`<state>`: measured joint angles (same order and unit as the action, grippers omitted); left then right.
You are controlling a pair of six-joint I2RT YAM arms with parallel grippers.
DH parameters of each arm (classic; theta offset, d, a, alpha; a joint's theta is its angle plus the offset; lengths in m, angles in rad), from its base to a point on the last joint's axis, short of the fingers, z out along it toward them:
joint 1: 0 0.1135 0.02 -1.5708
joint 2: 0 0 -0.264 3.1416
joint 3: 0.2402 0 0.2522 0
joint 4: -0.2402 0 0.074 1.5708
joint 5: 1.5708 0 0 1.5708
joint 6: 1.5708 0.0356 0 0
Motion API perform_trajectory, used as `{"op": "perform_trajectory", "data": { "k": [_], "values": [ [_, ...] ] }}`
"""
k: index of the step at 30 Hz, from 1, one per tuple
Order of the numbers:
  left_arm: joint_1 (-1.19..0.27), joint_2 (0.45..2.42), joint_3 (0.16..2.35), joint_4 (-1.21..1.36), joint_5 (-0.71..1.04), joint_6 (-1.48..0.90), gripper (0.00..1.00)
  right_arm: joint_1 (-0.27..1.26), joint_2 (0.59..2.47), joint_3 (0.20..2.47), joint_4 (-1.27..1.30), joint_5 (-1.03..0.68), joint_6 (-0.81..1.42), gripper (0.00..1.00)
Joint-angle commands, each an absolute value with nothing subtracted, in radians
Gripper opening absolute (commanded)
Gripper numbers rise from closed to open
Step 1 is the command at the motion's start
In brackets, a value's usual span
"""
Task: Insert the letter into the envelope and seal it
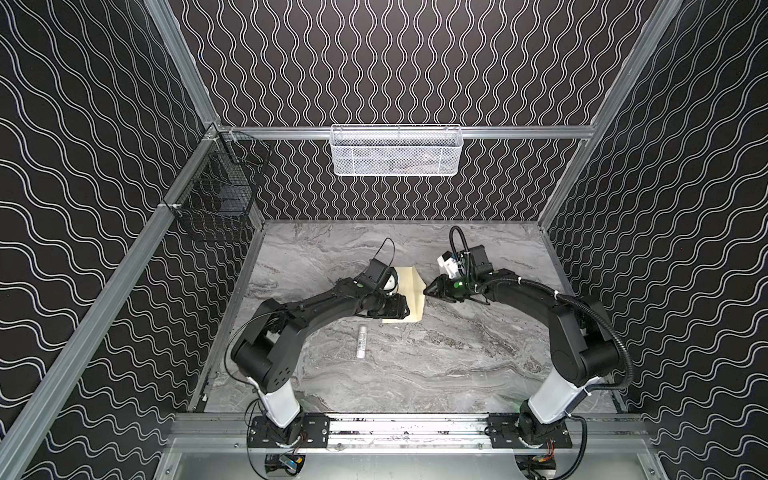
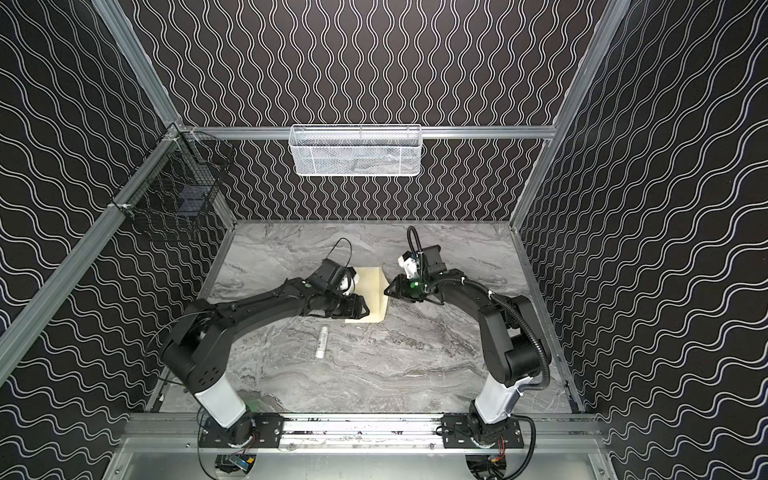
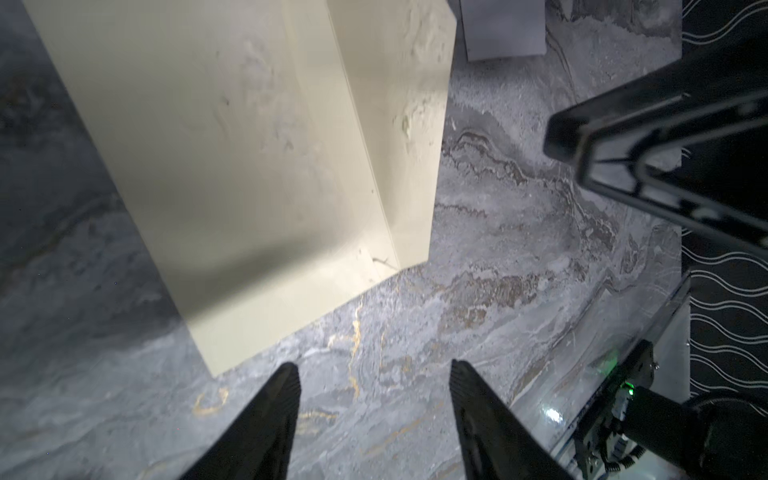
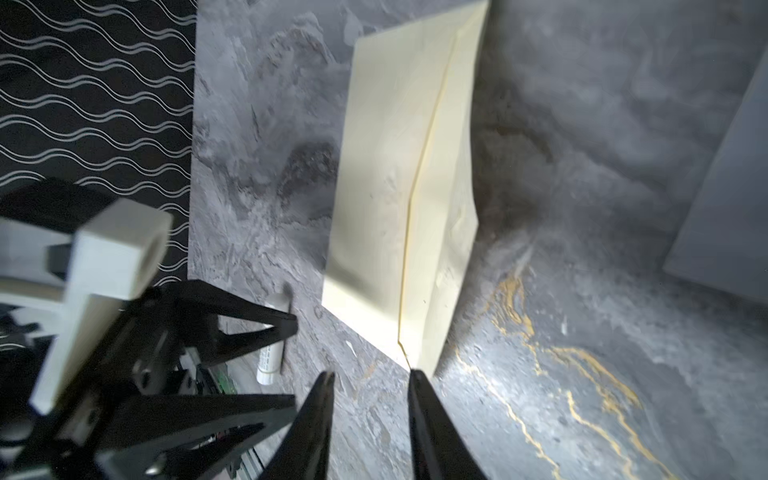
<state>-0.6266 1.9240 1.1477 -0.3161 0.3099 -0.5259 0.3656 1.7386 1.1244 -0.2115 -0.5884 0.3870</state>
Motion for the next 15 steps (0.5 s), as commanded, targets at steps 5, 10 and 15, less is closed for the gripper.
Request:
{"op": "perform_trajectory", "data": {
  "k": [5, 10, 15],
  "values": [
    [-0.611, 2.019, 1.206, -0.329, 0.254, -0.539, 0.45, 0.394, 1.891, 1.316, -0.164, -0.566, 0.431, 0.23],
    [-0.597, 2.037, 1.164, -0.302, 0.259, -0.555, 0.42, 0.397, 2.030, 1.412, -0.182, -0.555, 0.429, 0.19],
    [-0.592, 2.060, 1.140, -0.287, 0.268, -0.565, 0.40, 0.397, 2.113, 1.442, -0.206, -0.548, 0.417, 0.19]
  ]
}}
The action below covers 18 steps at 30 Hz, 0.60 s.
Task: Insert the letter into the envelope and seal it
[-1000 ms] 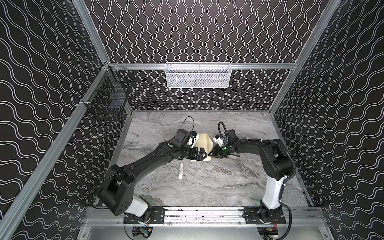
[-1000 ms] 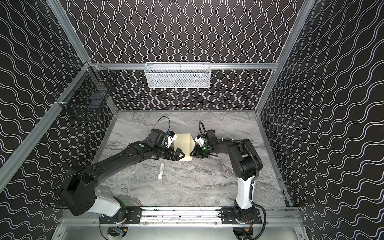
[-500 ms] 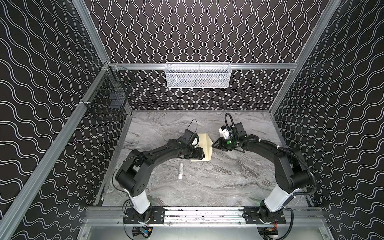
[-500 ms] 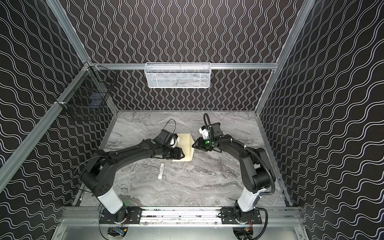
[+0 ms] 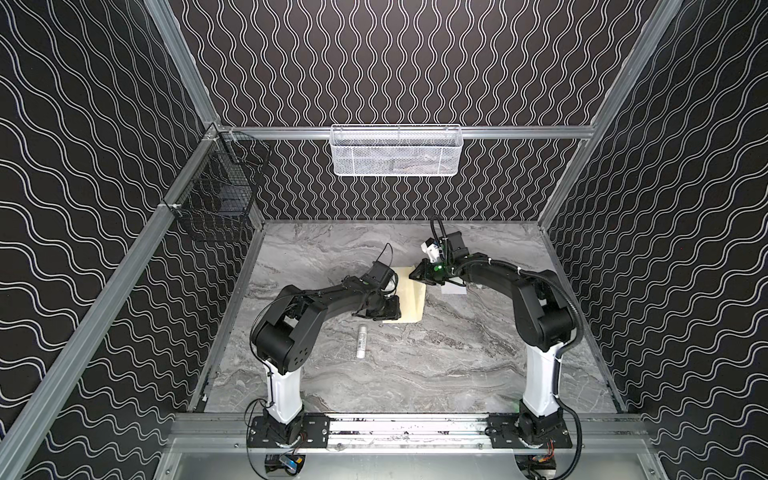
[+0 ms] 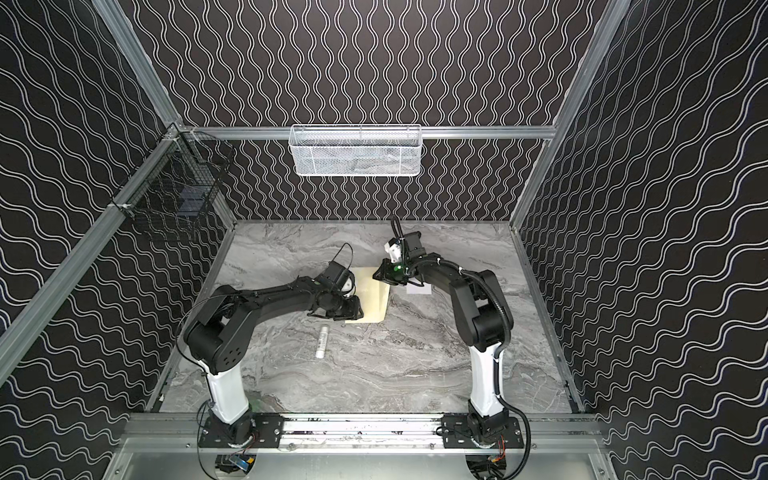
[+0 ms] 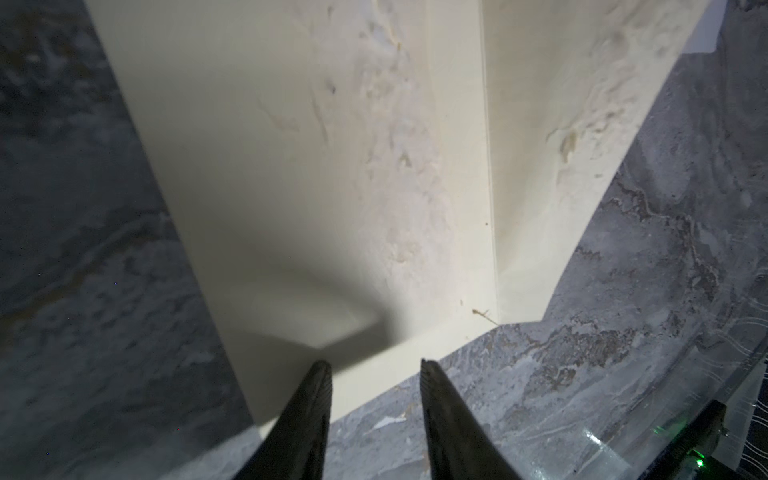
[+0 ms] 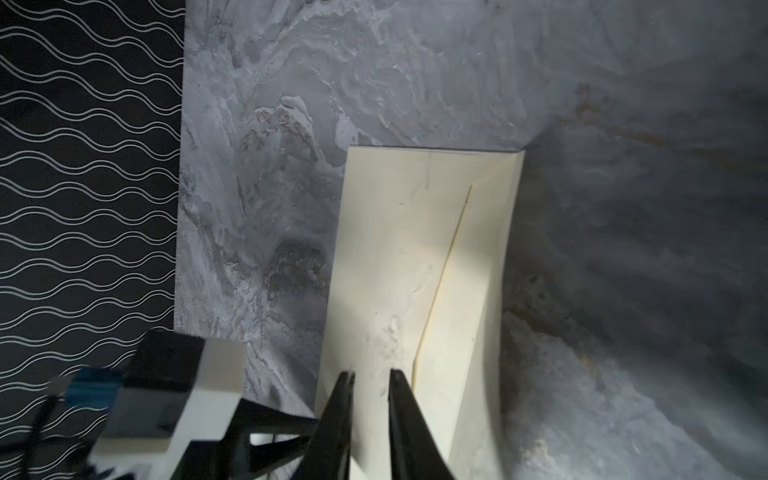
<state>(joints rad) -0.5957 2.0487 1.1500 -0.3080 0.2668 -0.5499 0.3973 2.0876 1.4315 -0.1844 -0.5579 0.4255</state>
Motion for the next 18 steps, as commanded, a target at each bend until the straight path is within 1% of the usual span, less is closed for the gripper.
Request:
{"op": "perform_trajectory", "data": {
  "k": [1, 9, 18],
  "values": [
    [-0.591, 2.061, 1.134, -0.285, 0.271, -0.566, 0.40, 0.397, 2.124, 1.445, -0.218, -0.535, 0.409, 0.18],
    [-0.583, 2.044, 1.084, -0.283, 0.269, -0.574, 0.38, 0.375, 2.173, 1.432, -0.275, -0.476, 0.376, 0.18],
    [-0.574, 2.024, 1.019, -0.255, 0.272, -0.584, 0.37, 0.343, 2.132, 1.401, -0.291, -0.463, 0.349, 0.18]
  ]
}}
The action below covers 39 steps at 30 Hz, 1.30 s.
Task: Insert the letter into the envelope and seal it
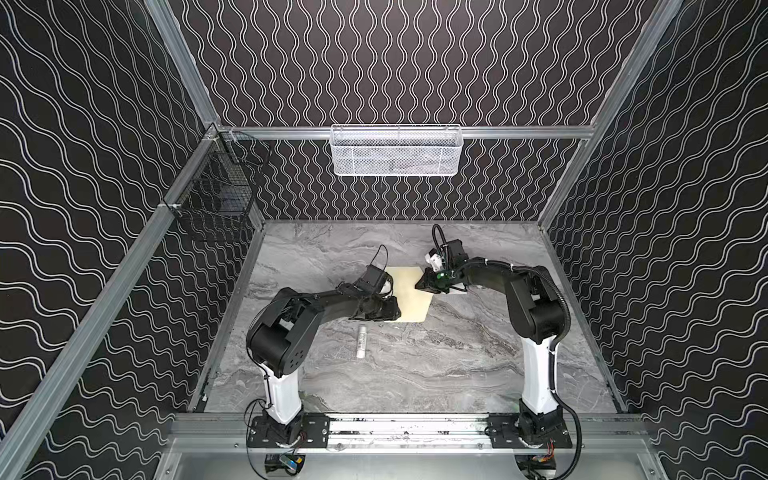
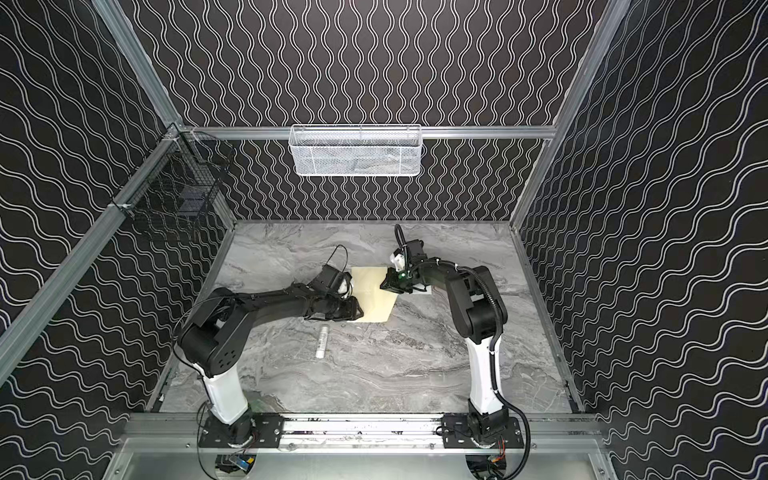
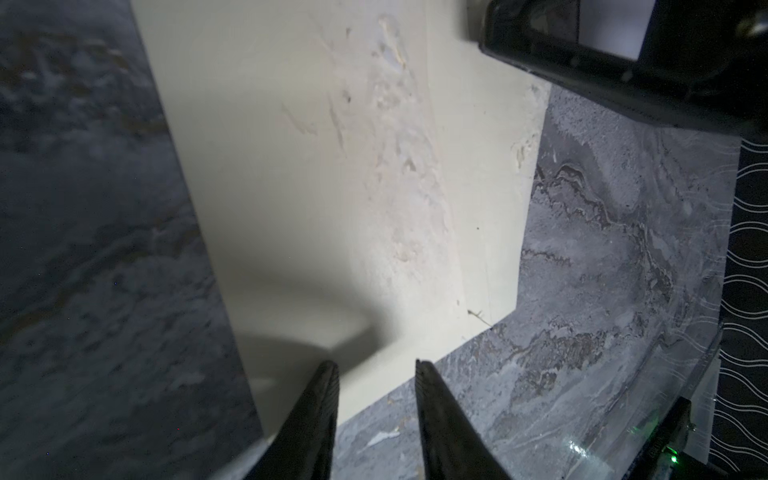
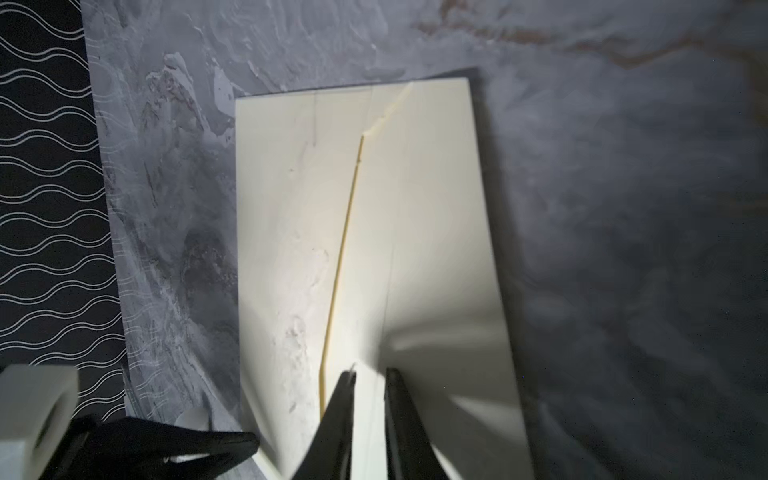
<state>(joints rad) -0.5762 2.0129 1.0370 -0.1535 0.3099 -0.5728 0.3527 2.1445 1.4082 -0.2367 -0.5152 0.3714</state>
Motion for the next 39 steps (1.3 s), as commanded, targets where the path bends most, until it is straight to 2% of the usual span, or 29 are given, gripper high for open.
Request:
{"op": "perform_trajectory", "data": {
  "k": [1, 12, 22, 27, 39],
  "values": [
    [-0.573, 2.022, 1.017, -0.253, 0.272, -0.583, 0.37, 0.340, 2.125, 1.400, -0.296, -0.460, 0.343, 0.18],
    [-0.569, 2.015, 0.999, -0.247, 0.276, -0.584, 0.37, 0.402, 1.979, 1.358, -0.267, -0.492, 0.379, 0.18],
    [-0.569, 2.002, 0.986, -0.243, 0.282, -0.587, 0.38, 0.427, 2.027, 1.239, -0.227, -0.457, 0.388, 0.18],
    [-0.570, 1.995, 0.964, -0.231, 0.283, -0.594, 0.38, 0.411, 1.994, 1.189, -0.212, -0.450, 0.382, 0.18],
    [-0.569, 1.965, 0.915, -0.203, 0.277, -0.618, 0.39, 0.406, 1.912, 1.226, -0.264, -0.470, 0.354, 0.23]
  ]
}}
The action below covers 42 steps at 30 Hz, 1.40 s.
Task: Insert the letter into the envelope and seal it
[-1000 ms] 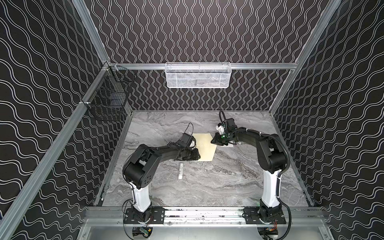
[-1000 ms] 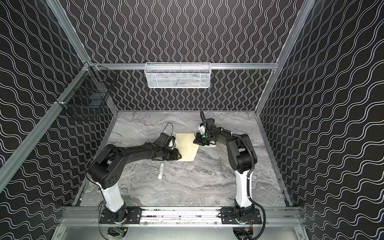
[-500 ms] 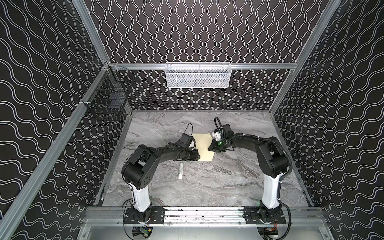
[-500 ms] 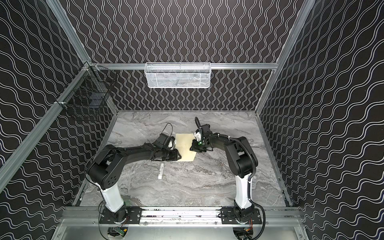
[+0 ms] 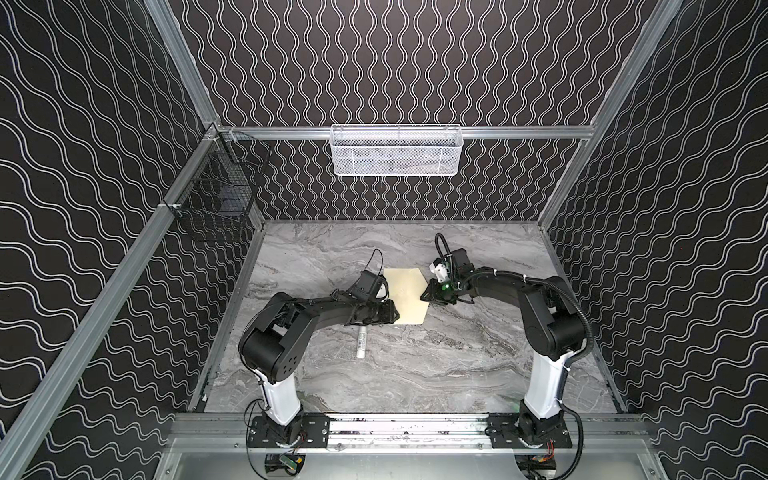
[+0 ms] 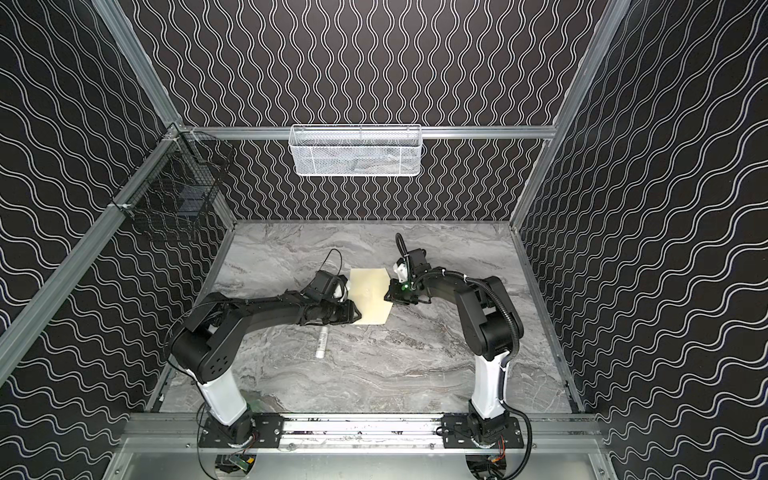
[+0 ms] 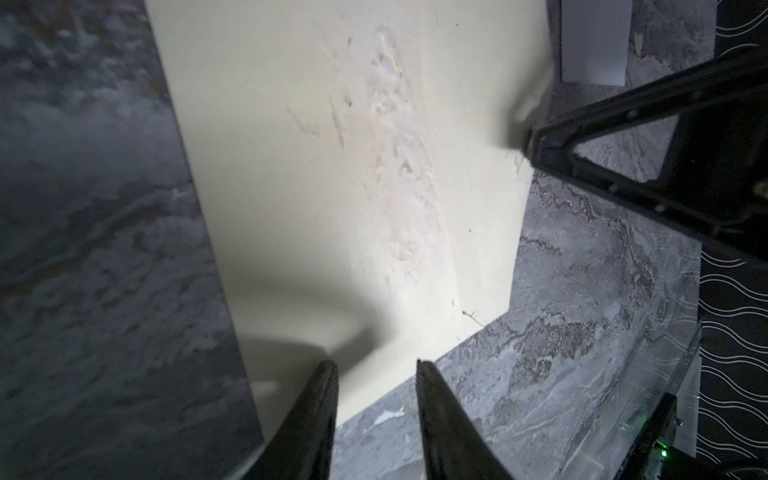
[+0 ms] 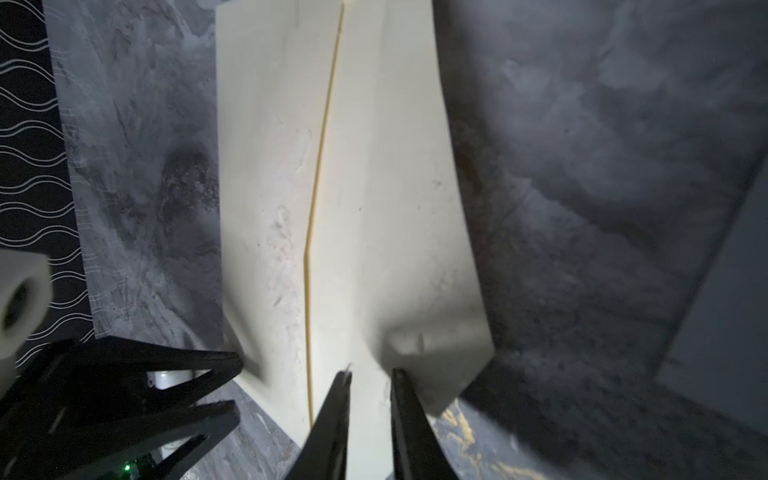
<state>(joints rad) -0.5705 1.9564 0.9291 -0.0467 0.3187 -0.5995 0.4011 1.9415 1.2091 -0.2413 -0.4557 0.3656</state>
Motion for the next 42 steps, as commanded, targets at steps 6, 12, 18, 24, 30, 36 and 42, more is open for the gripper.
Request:
{"op": "perform_trajectory", "data": {
  "k": [6, 12, 18, 24, 30, 36, 42],
  "values": [
    [-0.572, 1.943, 0.992, -0.238, 0.299, -0.595, 0.45, 0.388, 1.807, 1.239, -0.296, -0.478, 0.346, 0.28],
    [-0.588, 1.900, 1.182, -0.347, 0.327, -0.543, 0.63, 0.267, 1.732, 1.174, -0.176, -0.490, 0.364, 0.37],
    [-0.637, 2.067, 1.512, -0.435, 0.386, -0.509, 0.77, 0.106, 1.724, 1.065, 0.046, -0.512, 0.460, 0.38],
    [-0.658, 2.340, 1.895, -0.522, 0.424, -0.496, 0.82, -0.001, 1.786, 1.034, 0.179, -0.530, 0.519, 0.39],
    [-0.652, 2.527, 2.099, -0.471, 0.474, -0.534, 0.85, -0.032, 1.891, 1.089, 0.179, -0.557, 0.508, 0.40],
    [-0.652, 2.613, 2.111, -0.326, 0.500, -0.589, 0.86, -0.035, 1.961, 1.114, 0.153, -0.573, 0.487, 0.41],
    [-0.650, 2.660, 2.111, -0.242, 0.503, -0.621, 0.84, -0.043, 2.003, 1.120, 0.160, -0.612, 0.492, 0.40]
  ]
}}
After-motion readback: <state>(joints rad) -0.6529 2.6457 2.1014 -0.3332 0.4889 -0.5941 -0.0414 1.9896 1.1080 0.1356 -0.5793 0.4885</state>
